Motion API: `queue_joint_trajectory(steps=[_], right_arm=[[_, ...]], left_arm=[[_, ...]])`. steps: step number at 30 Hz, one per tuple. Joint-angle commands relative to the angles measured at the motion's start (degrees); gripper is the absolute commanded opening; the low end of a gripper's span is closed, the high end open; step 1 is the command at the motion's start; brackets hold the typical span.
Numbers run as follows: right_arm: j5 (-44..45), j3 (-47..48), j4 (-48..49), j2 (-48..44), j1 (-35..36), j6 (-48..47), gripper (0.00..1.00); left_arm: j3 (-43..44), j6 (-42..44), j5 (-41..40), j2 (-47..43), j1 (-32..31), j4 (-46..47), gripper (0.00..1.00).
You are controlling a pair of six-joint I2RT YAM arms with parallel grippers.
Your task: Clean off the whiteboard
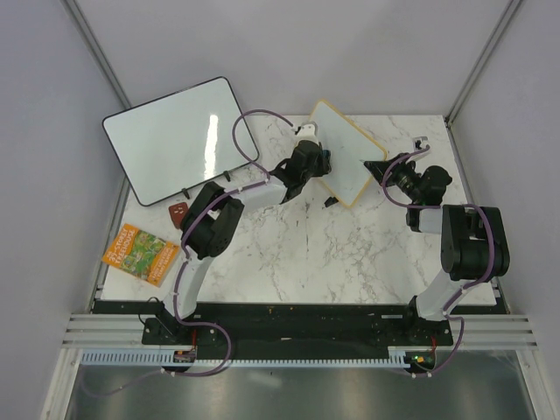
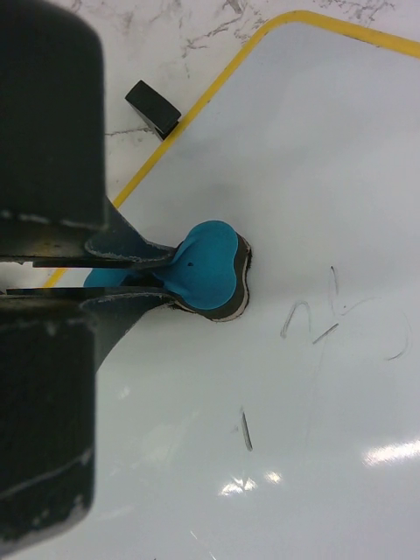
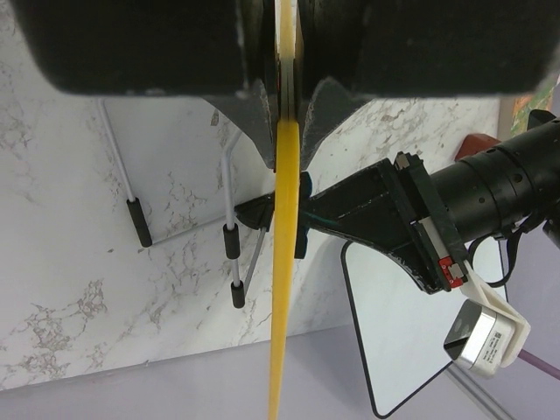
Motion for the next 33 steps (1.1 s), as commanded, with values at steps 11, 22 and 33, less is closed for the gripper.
queue_joint_trajectory(steps=[11,22,33], right_arm=[[-9.0,1.6,2.4,-1.1,2.6,-0.1,0.00],[-9.1,1.8,2.5,-0.9,2.8,0.0,0.00],[-9.2,2.0,2.2,-0.6,2.9,-0.1,0.00]], left_arm=[[-3.0,-5.9,6.0,-2.7,4.9,0.7,0.02],[0.5,-5.8,7.3,-1.8,7.5,1.2,0.02],[12.0,0.6,12.7,1.3,7.4,-4.4,0.02]])
